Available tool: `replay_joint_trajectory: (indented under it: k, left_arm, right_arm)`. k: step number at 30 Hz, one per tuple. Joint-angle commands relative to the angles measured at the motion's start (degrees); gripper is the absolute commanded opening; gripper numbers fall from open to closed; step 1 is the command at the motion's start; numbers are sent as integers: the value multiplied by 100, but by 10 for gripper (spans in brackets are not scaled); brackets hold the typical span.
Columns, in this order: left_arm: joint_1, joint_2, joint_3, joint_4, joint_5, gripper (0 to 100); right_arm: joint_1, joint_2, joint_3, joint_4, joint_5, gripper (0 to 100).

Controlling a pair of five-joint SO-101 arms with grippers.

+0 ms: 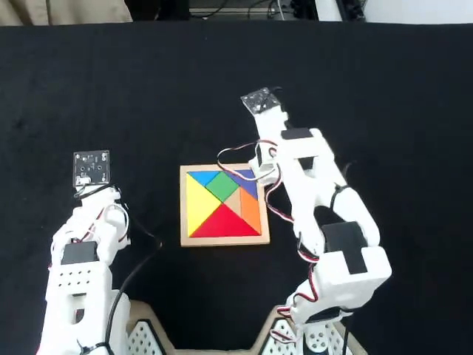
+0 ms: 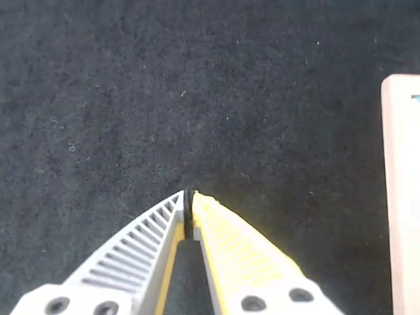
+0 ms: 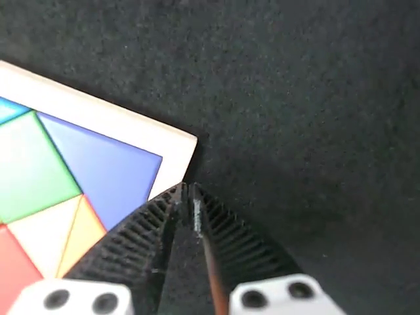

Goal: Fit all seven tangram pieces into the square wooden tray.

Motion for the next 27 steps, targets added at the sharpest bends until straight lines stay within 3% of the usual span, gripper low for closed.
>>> replay_joint_trajectory:
  k: [1, 8, 16, 27]
  left_arm:
    - [75, -79, -57, -97, -9, 30]
    - [75, -79, -57, -97, -9, 30]
    - [84, -79, -57, -97, -9, 30]
    - [75, -79, -57, -97, -9, 30]
  right_arm:
    - [-44, -75, -295, 88, -97, 11]
    - [273, -110, 127, 510, -97, 11]
    - [-404, -1051, 971, 97, -141, 11]
    - [-448, -1218, 1033, 26, -255, 11]
